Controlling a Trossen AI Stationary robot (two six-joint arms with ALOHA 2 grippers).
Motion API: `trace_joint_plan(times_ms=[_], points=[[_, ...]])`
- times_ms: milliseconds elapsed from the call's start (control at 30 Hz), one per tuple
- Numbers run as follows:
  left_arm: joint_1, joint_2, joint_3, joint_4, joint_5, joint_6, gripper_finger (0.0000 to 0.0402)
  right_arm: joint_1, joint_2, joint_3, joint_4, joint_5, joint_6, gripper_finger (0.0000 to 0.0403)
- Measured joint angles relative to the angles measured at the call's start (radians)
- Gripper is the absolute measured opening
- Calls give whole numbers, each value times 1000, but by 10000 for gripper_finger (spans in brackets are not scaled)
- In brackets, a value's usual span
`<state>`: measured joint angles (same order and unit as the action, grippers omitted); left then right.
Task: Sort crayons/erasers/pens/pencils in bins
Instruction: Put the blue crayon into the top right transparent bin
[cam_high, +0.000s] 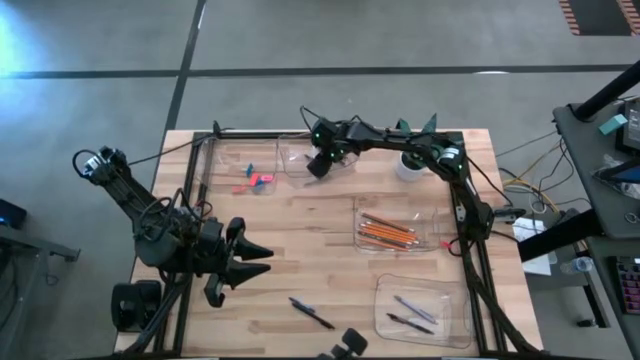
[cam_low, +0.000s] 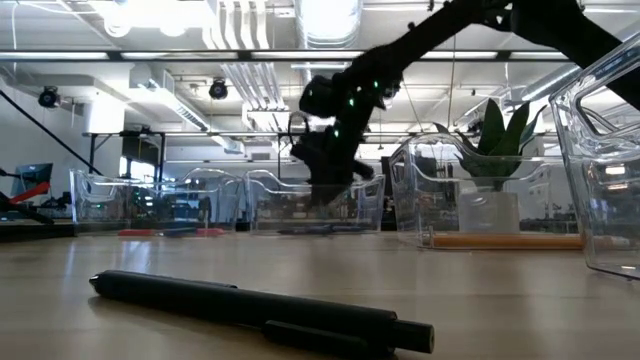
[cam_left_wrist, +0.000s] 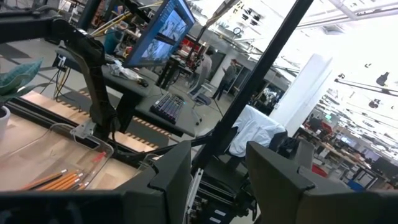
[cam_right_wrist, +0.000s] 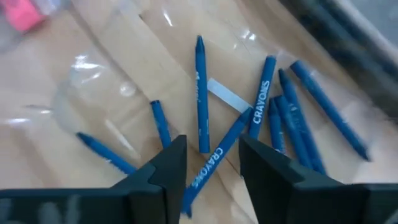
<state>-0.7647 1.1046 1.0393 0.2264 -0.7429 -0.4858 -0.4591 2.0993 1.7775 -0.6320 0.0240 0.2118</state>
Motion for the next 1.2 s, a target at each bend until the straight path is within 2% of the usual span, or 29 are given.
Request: trace_joint_plan(times_ms=[133, 300, 467, 700, 933, 1033, 1200], points=[[0, 0, 0, 0, 0, 1, 141, 0, -31, 111, -121, 0, -46, 149], [0, 0, 0, 0, 0, 3, 141, 24, -70, 266, -277, 3, -73, 146], [-1, 1, -4, 0, 0, 1, 141, 128, -151, 332, -369, 0, -74, 139], [-3, 28, -14, 0, 4, -6, 141, 373, -274, 253, -404, 11, 40, 137], [-21, 41, -13, 4, 35, -33, 141, 664, -306, 128, -375, 265, 305, 132], [-34, 41, -13, 3, 43, -34, 141, 772, -302, 76, -287, 318, 418, 130], [-42, 38, -8, 8, 45, -35, 141, 894, -258, -20, -12, 351, 536, 130]])
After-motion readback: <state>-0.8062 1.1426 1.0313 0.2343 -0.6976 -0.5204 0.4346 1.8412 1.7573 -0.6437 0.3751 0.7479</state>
